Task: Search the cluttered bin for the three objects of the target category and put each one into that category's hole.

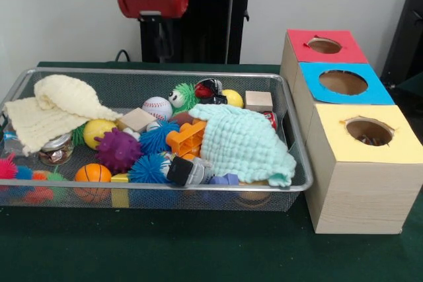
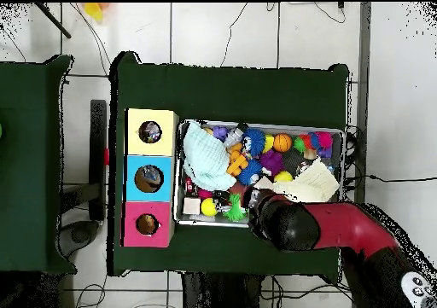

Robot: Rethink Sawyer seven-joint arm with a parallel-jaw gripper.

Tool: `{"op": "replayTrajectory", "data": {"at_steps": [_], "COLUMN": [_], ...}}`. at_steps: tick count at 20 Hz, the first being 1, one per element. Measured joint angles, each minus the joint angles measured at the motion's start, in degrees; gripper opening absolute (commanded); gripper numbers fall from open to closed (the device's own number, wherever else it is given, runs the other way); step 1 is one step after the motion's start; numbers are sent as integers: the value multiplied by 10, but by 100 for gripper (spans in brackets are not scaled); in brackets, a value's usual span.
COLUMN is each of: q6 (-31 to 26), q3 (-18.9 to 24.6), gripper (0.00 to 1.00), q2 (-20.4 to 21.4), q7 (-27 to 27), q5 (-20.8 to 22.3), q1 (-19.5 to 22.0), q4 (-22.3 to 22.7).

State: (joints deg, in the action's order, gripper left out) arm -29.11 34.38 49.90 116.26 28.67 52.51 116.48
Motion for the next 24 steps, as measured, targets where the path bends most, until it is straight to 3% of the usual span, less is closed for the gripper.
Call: {"op": "replayTrajectory", "data": {"at_steps": [5, 9, 10, 15, 24], "q6": [0, 1, 1, 2, 2], "q3": [14, 14, 14, 15, 25], "gripper": [0, 0, 0, 0, 0], "q2": [5, -11, -27, -75, -120], "q7": [-10, -10, -10, -10, -10], "q5": [54, 96, 119, 148, 149], "q1": [39, 35, 19, -40, -90], "q4": [0, 0, 0, -10, -40]}}
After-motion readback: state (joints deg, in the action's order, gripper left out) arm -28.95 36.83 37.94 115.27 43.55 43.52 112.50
